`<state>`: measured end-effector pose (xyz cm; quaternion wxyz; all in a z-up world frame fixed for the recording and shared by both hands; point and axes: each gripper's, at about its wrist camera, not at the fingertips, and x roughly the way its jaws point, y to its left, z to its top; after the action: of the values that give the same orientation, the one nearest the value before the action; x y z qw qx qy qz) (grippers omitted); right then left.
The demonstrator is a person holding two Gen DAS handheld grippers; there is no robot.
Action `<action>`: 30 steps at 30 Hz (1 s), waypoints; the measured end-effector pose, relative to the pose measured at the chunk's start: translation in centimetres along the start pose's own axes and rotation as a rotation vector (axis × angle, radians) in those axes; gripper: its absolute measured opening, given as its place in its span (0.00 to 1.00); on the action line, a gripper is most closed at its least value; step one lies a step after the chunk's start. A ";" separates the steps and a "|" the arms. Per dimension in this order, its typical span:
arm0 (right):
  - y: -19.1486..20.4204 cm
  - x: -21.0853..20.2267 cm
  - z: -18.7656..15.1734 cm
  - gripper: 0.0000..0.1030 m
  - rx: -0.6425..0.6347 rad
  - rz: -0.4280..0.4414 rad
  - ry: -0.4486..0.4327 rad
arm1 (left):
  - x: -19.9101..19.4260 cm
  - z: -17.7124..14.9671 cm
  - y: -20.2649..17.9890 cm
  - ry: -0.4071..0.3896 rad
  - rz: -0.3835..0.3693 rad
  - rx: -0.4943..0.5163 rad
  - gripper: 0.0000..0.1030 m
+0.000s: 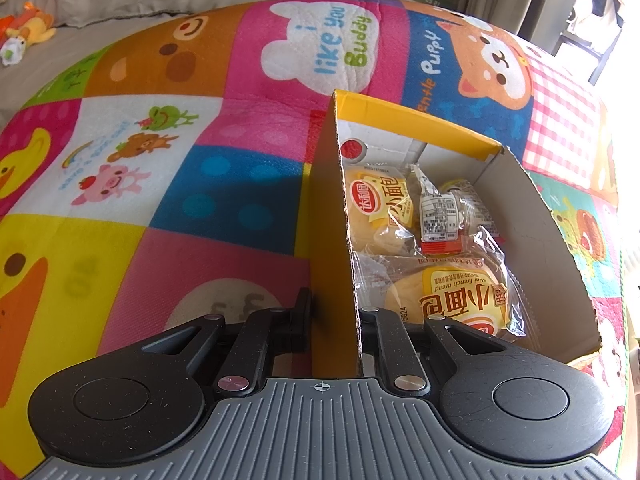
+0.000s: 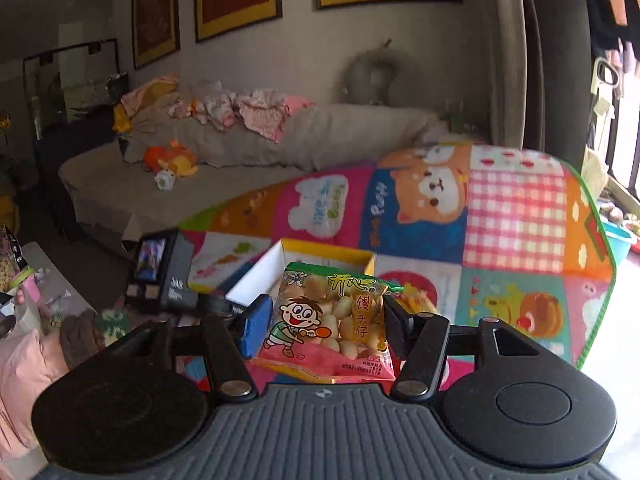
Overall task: Organize objects
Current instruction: 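Carry the pink candy bag with the right tool into the box and release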
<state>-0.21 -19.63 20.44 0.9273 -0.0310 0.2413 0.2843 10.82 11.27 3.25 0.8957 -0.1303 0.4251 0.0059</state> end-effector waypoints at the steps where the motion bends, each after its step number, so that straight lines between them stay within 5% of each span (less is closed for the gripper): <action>1: 0.3 0.0 0.8 0.57 -0.009 0.002 -0.025 | 0.0 0.0 0.0 0.000 0.000 0.001 0.14; 7: 1.3 2.4 5.5 0.57 -0.018 0.030 -0.122 | 0.0 0.0 0.2 -0.003 -0.010 -0.008 0.15; 15: 0.7 9.8 8.2 0.60 0.080 0.050 -0.118 | 0.0 -0.2 0.3 -0.007 -0.022 -0.010 0.16; 20: -1.1 12.8 6.3 0.66 0.153 0.035 -0.038 | 0.0 -0.2 0.4 -0.009 -0.032 -0.011 0.16; 30: -6.0 11.8 -1.6 0.77 0.104 -0.180 0.101 | 0.0 -0.2 0.4 -0.011 -0.031 -0.011 0.16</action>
<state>10.91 -18.92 13.01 0.9362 -0.0185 0.2982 0.1853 10.56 11.62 3.04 0.8972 -0.1415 0.4182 -0.0050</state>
